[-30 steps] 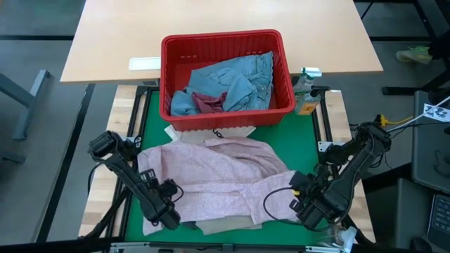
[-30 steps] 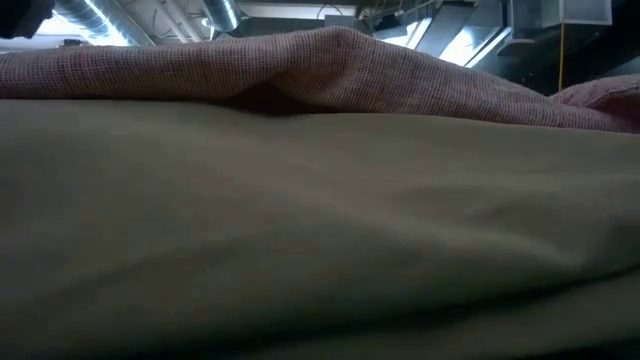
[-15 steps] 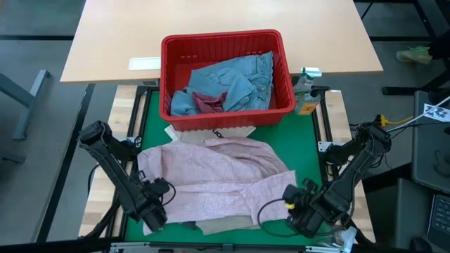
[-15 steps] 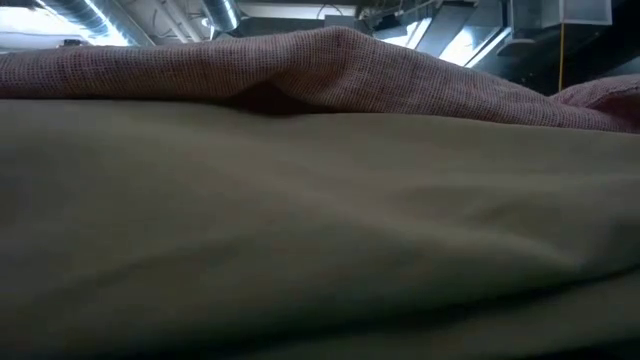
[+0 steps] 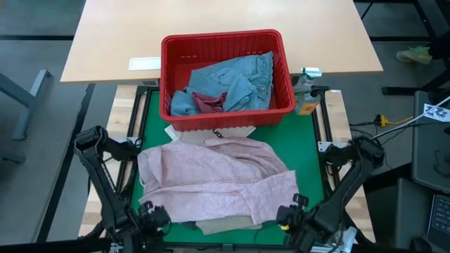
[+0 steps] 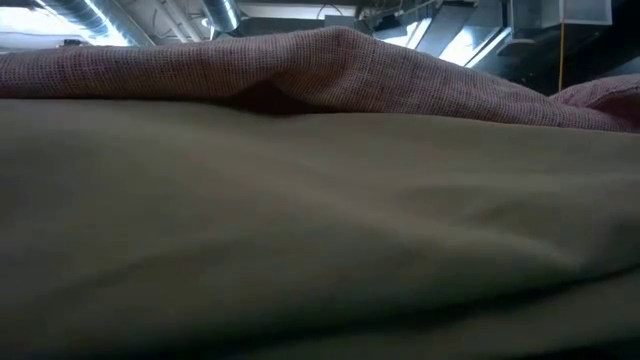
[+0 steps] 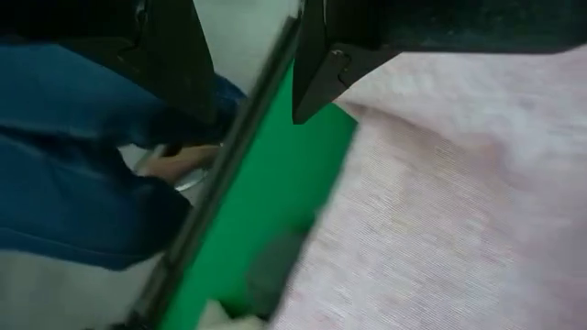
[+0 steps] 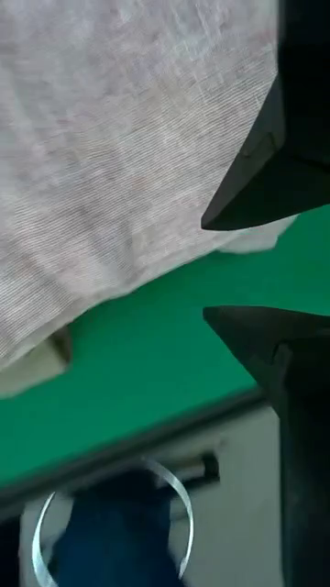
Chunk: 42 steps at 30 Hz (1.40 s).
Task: Fold laundry
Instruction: Fold the pink shirt
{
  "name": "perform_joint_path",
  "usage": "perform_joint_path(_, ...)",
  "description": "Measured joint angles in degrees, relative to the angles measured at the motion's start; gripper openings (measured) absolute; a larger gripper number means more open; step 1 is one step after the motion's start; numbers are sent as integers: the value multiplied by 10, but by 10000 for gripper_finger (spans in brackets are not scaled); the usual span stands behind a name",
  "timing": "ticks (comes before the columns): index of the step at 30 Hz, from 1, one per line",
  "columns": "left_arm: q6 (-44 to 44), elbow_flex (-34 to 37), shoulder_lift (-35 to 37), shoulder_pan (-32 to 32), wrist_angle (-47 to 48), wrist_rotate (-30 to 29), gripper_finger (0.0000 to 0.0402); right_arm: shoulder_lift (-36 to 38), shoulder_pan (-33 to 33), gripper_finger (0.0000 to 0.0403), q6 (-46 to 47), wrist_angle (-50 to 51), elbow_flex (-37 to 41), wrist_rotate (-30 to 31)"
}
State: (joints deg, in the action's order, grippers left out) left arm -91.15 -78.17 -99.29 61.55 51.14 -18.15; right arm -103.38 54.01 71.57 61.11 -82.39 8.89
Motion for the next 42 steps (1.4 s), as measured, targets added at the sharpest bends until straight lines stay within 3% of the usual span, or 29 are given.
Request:
perform_joint_path(15, -33, 0, -124, 51, -6, 35, 137, -104, 0, 144, 43, 94, 0, -31)
perform_joint_path(21, -33, -3, -170, 50, 36, 115, 137, -132, 0, 144, 19, 101, 0, -54)
perform_joint_path(27, -24, -3, -174, 52, 59, 140, 137, -148, -1, 144, -14, 110, 13, -139)
perform_joint_path(33, -13, -1, -175, 53, 90, 239, 137, -148, -1, 144, -29, 123, 31, -207)
perform_joint_path(38, -13, -4, -172, 51, 96, 287, 137, -146, 0, 144, -73, 126, 26, -230)
perform_joint_path(42, -2, -35, -173, 52, 132, 290, 137, -146, 0, 144, -86, 146, 9, -231)
